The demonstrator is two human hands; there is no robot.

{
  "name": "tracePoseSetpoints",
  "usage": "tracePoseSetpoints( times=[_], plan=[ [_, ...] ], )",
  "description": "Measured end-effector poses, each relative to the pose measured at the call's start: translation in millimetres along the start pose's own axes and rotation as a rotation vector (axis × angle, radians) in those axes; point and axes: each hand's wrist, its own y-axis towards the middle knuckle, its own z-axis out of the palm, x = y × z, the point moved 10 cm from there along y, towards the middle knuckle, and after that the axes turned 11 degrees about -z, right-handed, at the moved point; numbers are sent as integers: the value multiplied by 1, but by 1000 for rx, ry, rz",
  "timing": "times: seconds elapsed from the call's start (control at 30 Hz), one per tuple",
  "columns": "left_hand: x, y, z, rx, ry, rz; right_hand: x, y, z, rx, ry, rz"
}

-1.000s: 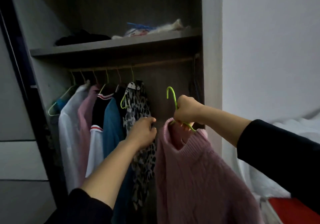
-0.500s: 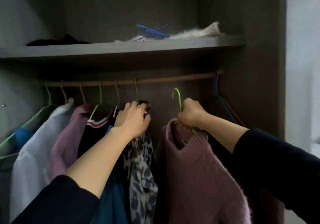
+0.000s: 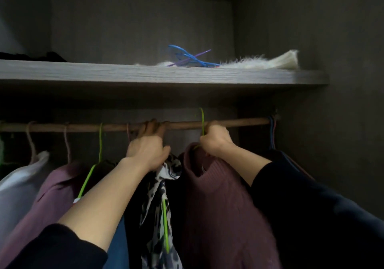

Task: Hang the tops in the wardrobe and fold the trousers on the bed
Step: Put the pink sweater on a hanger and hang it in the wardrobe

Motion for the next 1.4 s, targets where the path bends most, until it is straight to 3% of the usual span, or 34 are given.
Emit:
tracePoseSetpoints(
  times=[0.33,0.53,0.63,0.77,0.9,1.07,1.3,1.4],
  plan=[
    [8,12,20,-114,8,16,-8,14,65,112,71,-27],
    [6,14,15,-156,-87,-6,-6,9,65,222,68,-134],
    [-2,13,7,-186,-98,-73,-21,2,48,201,98,-133],
    [-44,11,8,-235,-116,14,-57,-10,-8,94,-267,-73],
    [-85,21,19,-169,-130,82,-85,-17,-61,48,-671,-66],
    [-93,28,29,-160,-21,80,-123,-25,-81,108,-970,6],
    [-90,28,32,-102,-61,86,-122,-28,-79,148,-1023,-33],
    [-89,27,33,-94,-82,75,-116,-30,-84,97,-885,0]
  ],
)
